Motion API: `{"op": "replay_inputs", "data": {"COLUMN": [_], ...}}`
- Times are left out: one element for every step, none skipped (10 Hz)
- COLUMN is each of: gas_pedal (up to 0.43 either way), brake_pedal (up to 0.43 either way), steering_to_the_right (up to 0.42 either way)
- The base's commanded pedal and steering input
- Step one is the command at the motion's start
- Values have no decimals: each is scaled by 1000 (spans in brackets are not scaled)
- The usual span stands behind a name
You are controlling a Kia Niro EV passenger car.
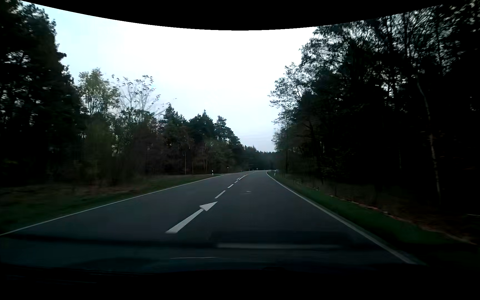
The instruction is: Follow the waypoints while adhering to traffic rules and regulations
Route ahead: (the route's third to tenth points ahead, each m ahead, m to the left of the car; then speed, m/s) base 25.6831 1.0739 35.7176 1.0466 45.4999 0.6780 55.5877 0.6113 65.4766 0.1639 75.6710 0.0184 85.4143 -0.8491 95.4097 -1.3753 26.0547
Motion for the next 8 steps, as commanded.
{"op": "replay_inputs", "data": {"gas_pedal": [350,350,350,350,350,350,350,350], "brake_pedal": [0,0,0,0,0,0,0,0], "steering_to_the_right": [1,2,1,1,1,1,1,1]}}
